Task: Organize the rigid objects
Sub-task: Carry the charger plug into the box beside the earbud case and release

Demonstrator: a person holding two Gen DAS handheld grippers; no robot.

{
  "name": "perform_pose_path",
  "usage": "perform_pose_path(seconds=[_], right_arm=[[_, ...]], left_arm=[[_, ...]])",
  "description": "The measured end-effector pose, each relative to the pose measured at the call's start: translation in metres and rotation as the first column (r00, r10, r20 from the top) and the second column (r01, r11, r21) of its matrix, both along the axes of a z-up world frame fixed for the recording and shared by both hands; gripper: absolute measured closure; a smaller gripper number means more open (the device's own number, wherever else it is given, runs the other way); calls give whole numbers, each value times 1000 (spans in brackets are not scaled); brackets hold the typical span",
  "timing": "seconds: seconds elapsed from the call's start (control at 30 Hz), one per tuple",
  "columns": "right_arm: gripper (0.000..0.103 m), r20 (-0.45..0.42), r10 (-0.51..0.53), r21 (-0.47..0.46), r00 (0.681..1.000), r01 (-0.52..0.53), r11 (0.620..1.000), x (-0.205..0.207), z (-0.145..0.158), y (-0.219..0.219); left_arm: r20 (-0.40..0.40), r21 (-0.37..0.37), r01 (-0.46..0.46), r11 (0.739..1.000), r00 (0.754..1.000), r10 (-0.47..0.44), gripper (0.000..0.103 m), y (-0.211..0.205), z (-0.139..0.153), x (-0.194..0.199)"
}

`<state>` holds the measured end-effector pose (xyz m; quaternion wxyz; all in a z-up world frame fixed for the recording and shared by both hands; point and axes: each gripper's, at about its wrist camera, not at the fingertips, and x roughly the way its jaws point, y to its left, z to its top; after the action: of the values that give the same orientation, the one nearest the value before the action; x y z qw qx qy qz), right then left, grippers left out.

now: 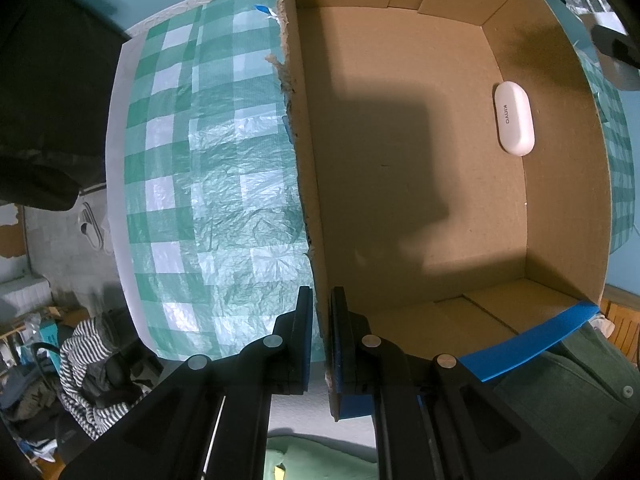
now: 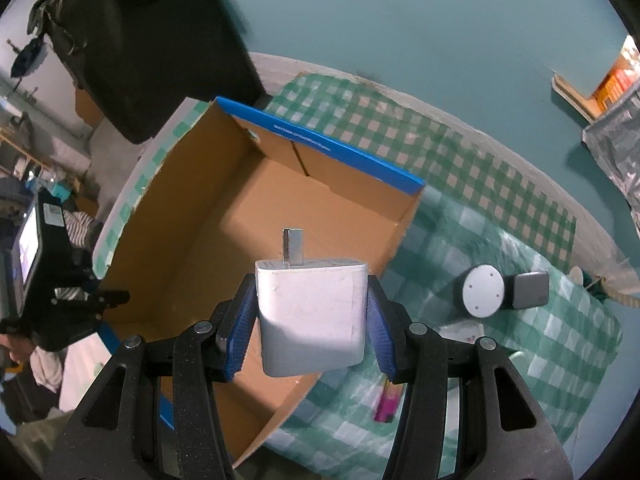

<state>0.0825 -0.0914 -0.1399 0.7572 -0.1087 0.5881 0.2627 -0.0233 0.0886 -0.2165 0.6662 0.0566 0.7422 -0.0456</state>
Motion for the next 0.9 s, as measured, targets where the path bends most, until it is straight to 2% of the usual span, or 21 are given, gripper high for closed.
perform_pose_path(seconds=[0.4, 0.9], right_arm=[[51, -42, 41, -30, 998, -42, 999, 4, -26, 25], [51, -105, 18, -87, 994, -27, 996, 4, -62, 29]], left_arm=[[3, 3, 4, 1000, 1000, -4, 94, 0, 0, -1], [3, 2, 4, 1000, 1000, -4, 94, 0, -1, -1]])
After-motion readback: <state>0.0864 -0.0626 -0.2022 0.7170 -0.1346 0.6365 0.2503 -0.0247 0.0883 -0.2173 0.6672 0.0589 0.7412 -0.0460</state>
